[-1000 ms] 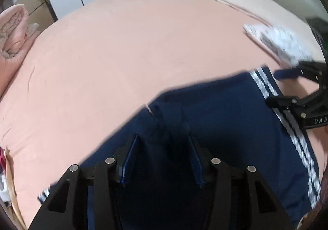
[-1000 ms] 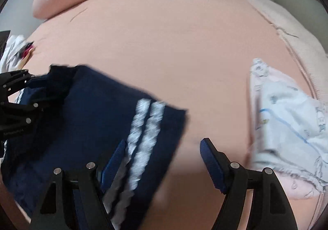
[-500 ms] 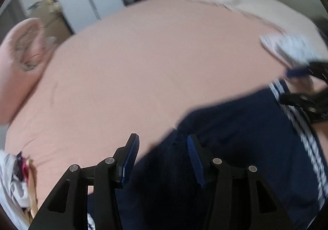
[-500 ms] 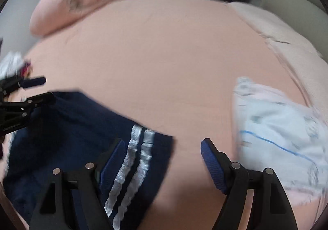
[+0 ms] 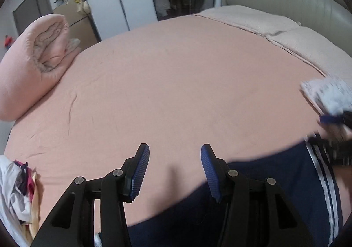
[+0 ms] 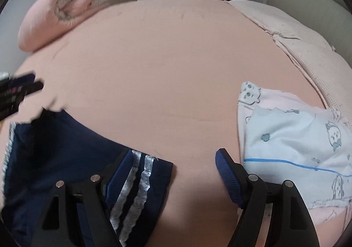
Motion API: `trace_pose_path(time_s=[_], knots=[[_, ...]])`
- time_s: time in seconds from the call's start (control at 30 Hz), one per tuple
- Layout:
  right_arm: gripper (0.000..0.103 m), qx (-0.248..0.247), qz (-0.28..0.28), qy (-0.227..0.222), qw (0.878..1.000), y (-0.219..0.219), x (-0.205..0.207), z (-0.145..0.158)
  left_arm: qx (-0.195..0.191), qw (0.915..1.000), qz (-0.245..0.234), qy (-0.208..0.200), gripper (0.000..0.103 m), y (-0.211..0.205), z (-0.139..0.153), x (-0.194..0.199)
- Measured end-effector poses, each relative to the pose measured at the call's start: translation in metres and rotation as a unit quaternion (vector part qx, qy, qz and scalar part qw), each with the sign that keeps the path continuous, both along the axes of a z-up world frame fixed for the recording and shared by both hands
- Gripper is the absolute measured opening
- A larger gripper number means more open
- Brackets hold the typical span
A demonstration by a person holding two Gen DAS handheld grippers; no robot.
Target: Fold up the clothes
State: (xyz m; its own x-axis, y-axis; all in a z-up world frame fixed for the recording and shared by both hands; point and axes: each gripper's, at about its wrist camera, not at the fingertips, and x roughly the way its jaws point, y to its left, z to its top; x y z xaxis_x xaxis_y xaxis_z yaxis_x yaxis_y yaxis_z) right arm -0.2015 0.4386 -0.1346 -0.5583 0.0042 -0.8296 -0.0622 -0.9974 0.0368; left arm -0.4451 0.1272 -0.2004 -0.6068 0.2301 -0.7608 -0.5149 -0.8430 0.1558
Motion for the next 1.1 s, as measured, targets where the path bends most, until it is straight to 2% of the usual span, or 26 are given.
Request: trace_pose_path(time_s=[0.07,0.2,0.27,0.33,0.5,0.57,0.63,0.73,0.77,0.8,0.87,0.93,1.03,1.1], knots=[[0.076,-0.016,0.006,0.004,1.0,-0.002,0.009,0.005,-0.009,0.9993,-0.031,-0.02,0.047,-0.041,0.013,0.033],[0.076,-0.02,0.047,-0.012,0.999,-0.022,0.015,-0.008,-0.032,0.9978,-0.044,-0.036,0.045,-0.015,-0.012,0.012],[0.076,0.009,0.046,-0.037,0.998,-0.021,-0.004,-0.027,-0.044,0.9968,-0.051,-0.045,0.047,-0.002,-0.024,0.001],[0.077,0.012,0.024,-0.054,0.998,-0.012,-0.011,-0.038,-0.031,0.9976,-0.042,-0.045,0.047,0.007,-0.027,-0.017],[0.076,0.069,-0.019,-0.033,0.997,-0.001,-0.02,-0.033,-0.028,0.9992,-0.017,-0.023,0.047,0.024,-0.018,-0.038],[0.076,0.043,-0.024,-0.032,0.998,0.003,-0.017,-0.033,-0.018,0.9993,-0.022,-0.023,0.047,0.02,-0.009,-0.029],[0.076,0.016,-0.02,-0.024,0.999,0.001,-0.015,-0.028,-0.029,0.999,-0.026,-0.023,0.047,0.016,-0.006,-0.013],[0.077,-0.001,0.028,-0.02,0.999,-0.011,-0.023,-0.023,-0.036,0.997,-0.034,-0.059,0.047,0.01,-0.006,-0.001],[0.077,0.016,0.034,-0.027,0.999,-0.017,-0.026,-0.027,-0.043,0.9955,-0.04,-0.074,0.047,0.01,-0.011,0.003],[0.077,0.043,0.03,-0.041,0.998,-0.019,-0.032,-0.038,-0.067,0.9938,-0.04,-0.079,0.047,0.01,-0.02,0.008],[0.078,0.041,0.014,-0.046,0.998,-0.015,-0.034,-0.043,-0.118,0.9899,-0.024,-0.075,0.047,0.005,-0.036,0.017],[0.078,0.039,-0.004,-0.048,0.998,-0.01,-0.035,-0.039,-0.104,0.9916,-0.017,-0.075,0.047,-0.003,-0.026,0.029],[0.08,-0.004,-0.001,-0.04,0.999,-0.012,-0.02,-0.021,-0.106,0.9897,-0.032,-0.091,0.047,-0.006,-0.008,0.055],[0.08,-0.04,0.028,-0.059,0.997,-0.03,-0.006,-0.014,-0.131,0.9844,-0.049,-0.106,0.047,-0.005,-0.007,0.073]])
